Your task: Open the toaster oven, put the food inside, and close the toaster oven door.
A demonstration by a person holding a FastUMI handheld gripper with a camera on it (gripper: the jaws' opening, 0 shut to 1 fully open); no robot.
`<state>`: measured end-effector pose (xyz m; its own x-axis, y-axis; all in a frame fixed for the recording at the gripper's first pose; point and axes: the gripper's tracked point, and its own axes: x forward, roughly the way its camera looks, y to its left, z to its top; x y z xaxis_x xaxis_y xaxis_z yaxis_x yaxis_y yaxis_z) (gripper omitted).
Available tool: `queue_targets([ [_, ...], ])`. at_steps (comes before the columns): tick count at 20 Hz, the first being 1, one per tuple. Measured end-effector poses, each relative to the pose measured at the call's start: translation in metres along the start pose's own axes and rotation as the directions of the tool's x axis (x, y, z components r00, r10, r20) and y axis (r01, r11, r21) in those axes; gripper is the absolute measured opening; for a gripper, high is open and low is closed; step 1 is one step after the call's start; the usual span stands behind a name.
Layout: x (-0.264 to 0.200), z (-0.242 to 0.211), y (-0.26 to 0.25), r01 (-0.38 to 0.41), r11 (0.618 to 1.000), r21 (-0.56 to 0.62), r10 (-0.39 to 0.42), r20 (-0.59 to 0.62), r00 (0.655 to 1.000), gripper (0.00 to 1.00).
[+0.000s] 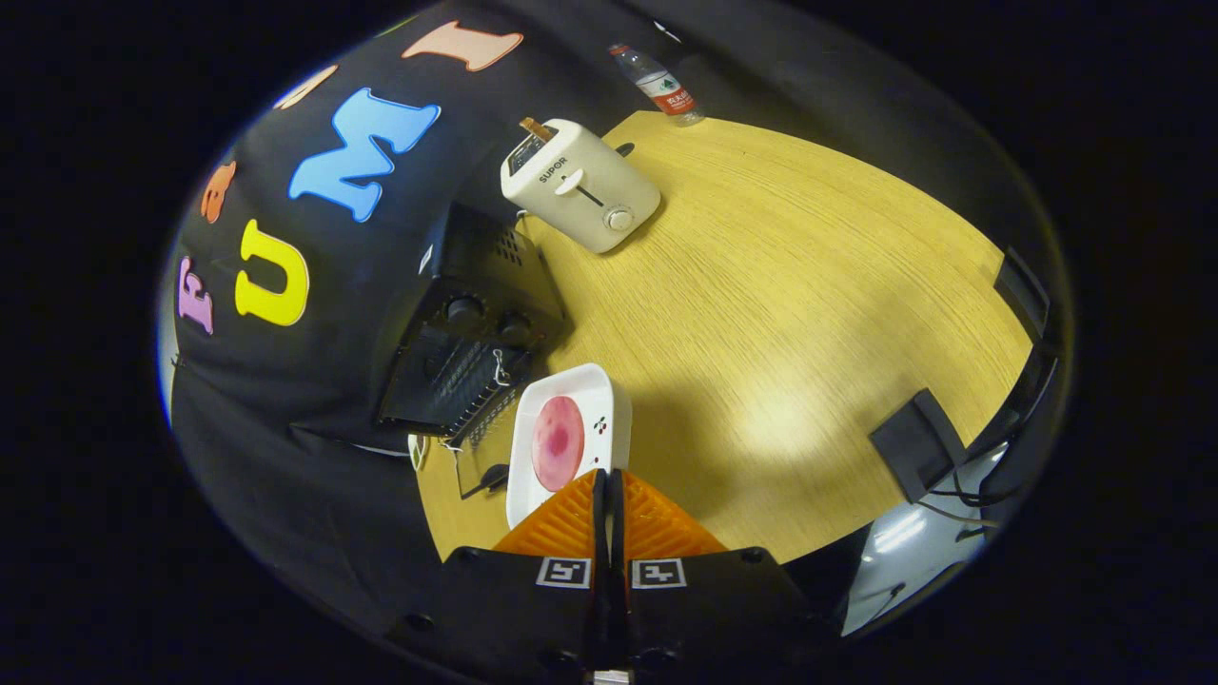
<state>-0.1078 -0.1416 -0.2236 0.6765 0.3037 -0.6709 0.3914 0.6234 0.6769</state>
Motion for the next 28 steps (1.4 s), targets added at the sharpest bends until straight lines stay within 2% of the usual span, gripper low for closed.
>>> queue_targets([
  [3, -0.003, -0.003, 0.022, -0.048, 0.998, 0.029, 0.047, 0.016, 0.999, 0.02],
  [10, 0.023, -0.021, 0.079, -0.128, 0.991, 0.046, 0.128, -0.01, 0.992, 0.02],
  [18, 0.09, -0.018, 0.134, -0.168, 0.982, 0.086, 0.172, -0.03, 0.985, 0.02],
  [25, 0.151, -0.024, 0.166, -0.169, 0.973, 0.155, 0.179, -0.058, 0.982, 0.02],
  [28, 0.171, -0.018, 0.179, -0.181, 0.964, 0.197, 0.19, -0.025, 0.981, 0.02],
])
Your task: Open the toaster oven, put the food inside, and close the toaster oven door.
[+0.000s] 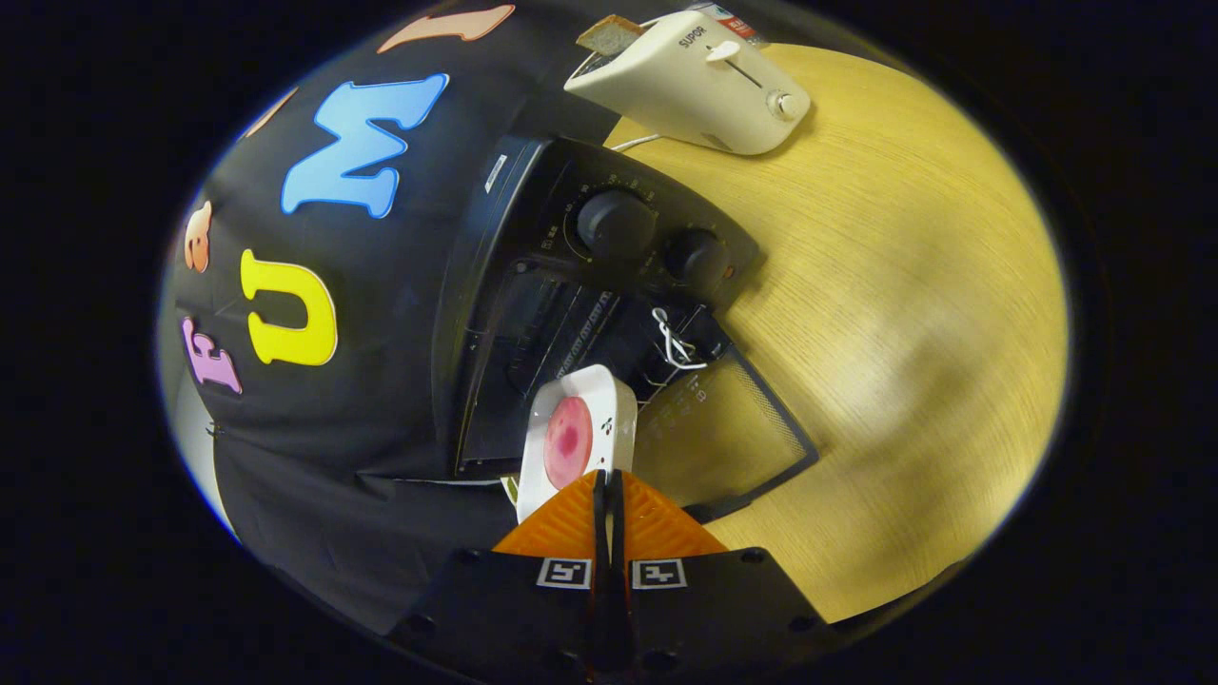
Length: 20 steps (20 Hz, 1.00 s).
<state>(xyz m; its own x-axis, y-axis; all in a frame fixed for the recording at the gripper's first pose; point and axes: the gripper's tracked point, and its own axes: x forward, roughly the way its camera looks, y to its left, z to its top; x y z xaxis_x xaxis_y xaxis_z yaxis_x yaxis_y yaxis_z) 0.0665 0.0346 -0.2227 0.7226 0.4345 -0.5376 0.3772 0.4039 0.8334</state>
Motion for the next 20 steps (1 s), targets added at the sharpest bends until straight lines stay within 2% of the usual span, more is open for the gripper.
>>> queue_targets([
  [4, 0.027, 0.021, 0.017, -0.053, 0.996, 0.065, 0.048, 0.079, 0.996, 0.02],
  [10, 0.048, 0.042, 0.007, 0.009, 1.0, 0.023, -0.013, 0.148, 0.989, 0.01],
  [13, 0.035, 0.027, 0.012, -0.007, 0.998, -0.063, 0.017, 0.154, 0.988, 0.02],
  [17, 0.023, 0.002, 0.007, 0.012, 0.988, -0.154, 0.009, 0.135, 0.991, 0.01],
  [20, 0.017, -0.023, 0.001, 0.05, 0.963, -0.266, -0.025, 0.095, 0.995, 0.02],
])
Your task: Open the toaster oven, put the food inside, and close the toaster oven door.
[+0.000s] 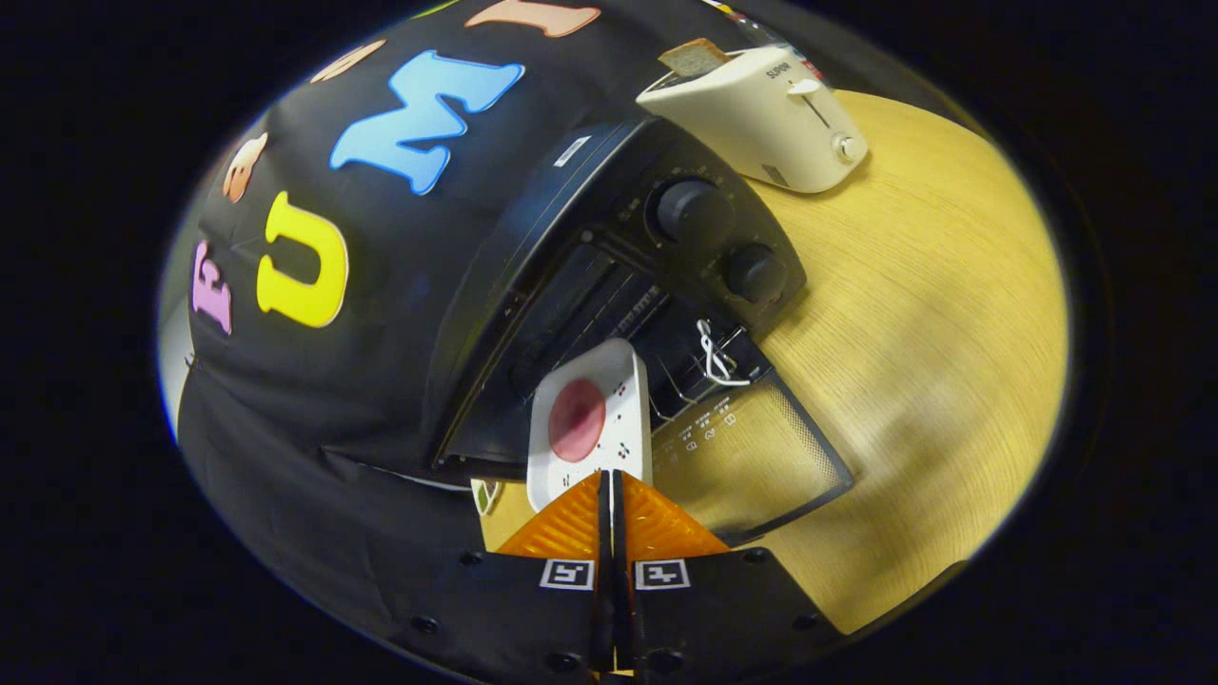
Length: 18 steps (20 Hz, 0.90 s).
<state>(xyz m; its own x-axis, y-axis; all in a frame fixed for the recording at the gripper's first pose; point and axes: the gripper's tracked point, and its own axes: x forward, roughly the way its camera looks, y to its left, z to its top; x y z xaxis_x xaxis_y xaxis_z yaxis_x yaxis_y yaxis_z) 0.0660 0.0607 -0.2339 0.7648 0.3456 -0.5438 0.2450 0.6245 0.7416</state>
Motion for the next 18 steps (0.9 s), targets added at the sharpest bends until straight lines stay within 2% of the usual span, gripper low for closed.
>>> queue_targets([
  [2, -0.01, -0.013, 0.003, -0.006, 0.997, -0.073, 0.004, -0.034, 0.999, 0.02],
  [3, -0.01, -0.018, 0.004, -0.012, 0.995, -0.101, 0.007, -0.049, 0.999, 0.07],
  [4, -0.013, -0.021, 0.005, -0.008, 0.992, -0.128, 0.001, -0.052, 0.999, 0.21],
  [5, -0.016, -0.024, 0.004, -0.004, 0.988, -0.153, -0.004, -0.055, 0.998, 0.28],
  [6, -0.018, -0.026, 0.004, -0.002, 0.984, -0.175, -0.008, -0.058, 0.998, 0.58],
  [8, -0.02, -0.032, 0.001, 0.016, 0.975, -0.22, -0.031, -0.065, 0.997, 0.78],
  [10, -0.021, -0.036, -0.008, 0.065, 0.955, -0.289, -0.088, -0.07, 0.994, 0.98],
  [15, -0.027, -0.051, -0.032, 0.18, 0.873, -0.454, -0.241, -0.079, 0.967, 0.99],
  [18, -0.018, -0.058, -0.041, 0.209, 0.843, -0.497, -0.293, -0.097, 0.951, 0.99],
])
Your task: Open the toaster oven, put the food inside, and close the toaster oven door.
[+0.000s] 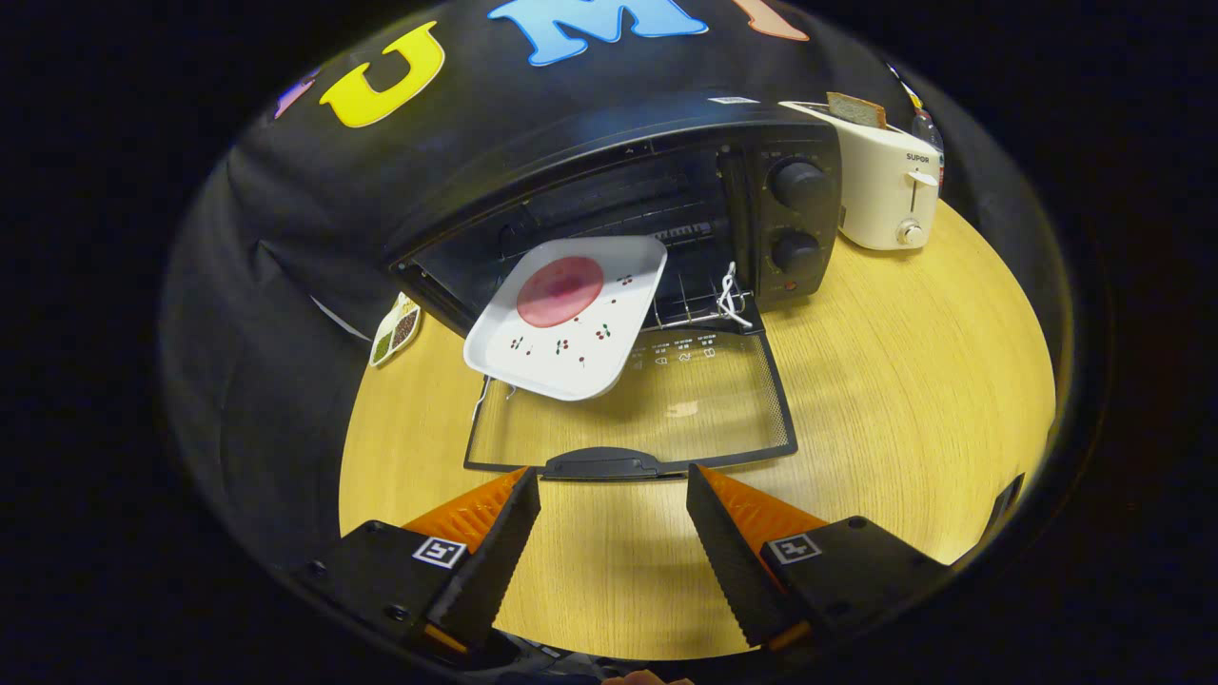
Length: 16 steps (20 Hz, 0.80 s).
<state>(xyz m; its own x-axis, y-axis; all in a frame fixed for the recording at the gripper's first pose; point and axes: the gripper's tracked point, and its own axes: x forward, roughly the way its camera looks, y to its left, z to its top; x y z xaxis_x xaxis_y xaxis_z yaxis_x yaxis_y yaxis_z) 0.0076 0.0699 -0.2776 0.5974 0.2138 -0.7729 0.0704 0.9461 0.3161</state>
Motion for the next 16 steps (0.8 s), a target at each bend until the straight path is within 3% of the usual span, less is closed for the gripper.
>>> queue_targets([
  [5, 0.018, -0.032, -0.016, 0.098, 0.989, -0.108, -0.108, -0.084, 0.991, 0.99],
  [10, 0.044, -0.035, -0.025, 0.16, 0.96, -0.229, -0.18, -0.07, 0.981, 0.99],
  [16, 0.062, -0.031, -0.019, 0.178, 0.956, -0.233, -0.2, -0.074, 0.977, 0.99],
])
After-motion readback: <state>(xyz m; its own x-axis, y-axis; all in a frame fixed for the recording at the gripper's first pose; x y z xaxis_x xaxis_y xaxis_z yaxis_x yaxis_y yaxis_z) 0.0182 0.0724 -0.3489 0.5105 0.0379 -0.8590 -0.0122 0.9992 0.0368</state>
